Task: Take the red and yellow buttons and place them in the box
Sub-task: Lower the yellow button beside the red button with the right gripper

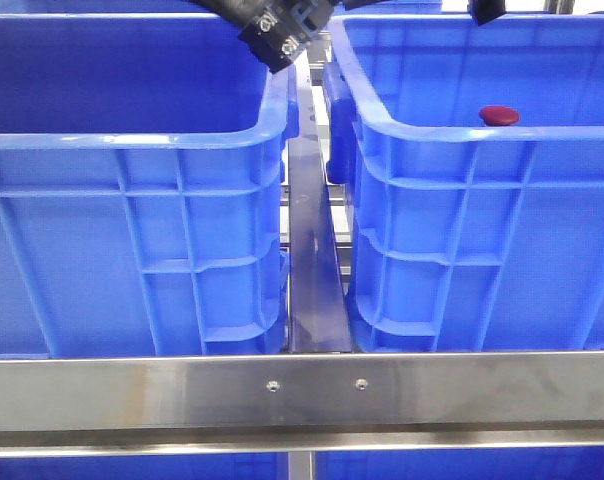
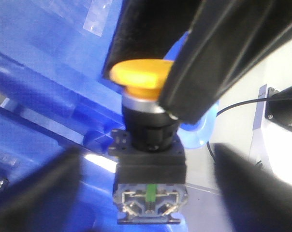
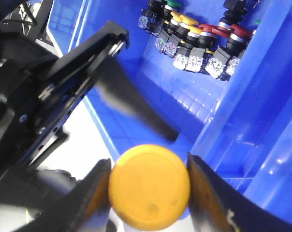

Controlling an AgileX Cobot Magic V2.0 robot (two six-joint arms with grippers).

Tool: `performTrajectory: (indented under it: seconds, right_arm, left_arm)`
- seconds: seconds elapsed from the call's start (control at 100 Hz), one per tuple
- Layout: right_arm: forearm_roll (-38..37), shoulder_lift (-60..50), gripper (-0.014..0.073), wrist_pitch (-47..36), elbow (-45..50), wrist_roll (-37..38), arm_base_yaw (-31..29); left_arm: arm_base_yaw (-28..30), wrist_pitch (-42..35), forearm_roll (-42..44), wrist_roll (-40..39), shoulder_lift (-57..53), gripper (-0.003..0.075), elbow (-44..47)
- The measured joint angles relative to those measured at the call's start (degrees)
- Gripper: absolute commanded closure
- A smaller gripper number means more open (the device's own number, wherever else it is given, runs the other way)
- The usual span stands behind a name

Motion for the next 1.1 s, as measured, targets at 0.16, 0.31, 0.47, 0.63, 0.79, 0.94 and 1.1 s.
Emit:
performTrajectory:
  seconds: [0.16,0.31,0.47,0.63,0.79,0.94,1.1]
  right_arm:
    - [0.00,0.00,0.0405,0.22,0.00,0.00,0.00]
    - [0.10,0.00,0.0405,0.11,0.00,0.00,0.00]
    - [1.99,0.00,0.0405,-0.16,0.00,0.00,-2.27]
    - [4.92,0.00,0.0405,-0.15,0.00,0.00,-6.71]
    - [7.33,0.00,0.0405,0.15,0.00,-1.41,-12.00]
    - [7.53,0.00,0.0405,-0.01,0.00,-4.15,-17.57]
    - [6.32,0.00,0.0405,-2.86,0.00,-9.72,-23.16]
  left_arm:
    - [0.00,0.00,1.53,-0.66,0.00,0.0051,0.00]
    - [0.00,0.00,1.89,-1.07,-0.17,0.0052,-0.06]
    - [0.62,0.19,1.62,-1.11,-1.35,0.0052,-2.79]
    - [3.19,0.38,0.79,-1.14,-3.22,0.0052,-5.57]
    - [5.04,0.73,0.79,-1.49,-3.64,0.0052,-5.81]
    - [5.17,0.84,0.79,-1.59,-3.64,0.0052,-5.81]
    - [5.17,0.84,0.79,-1.73,-3.64,0.0052,-5.81]
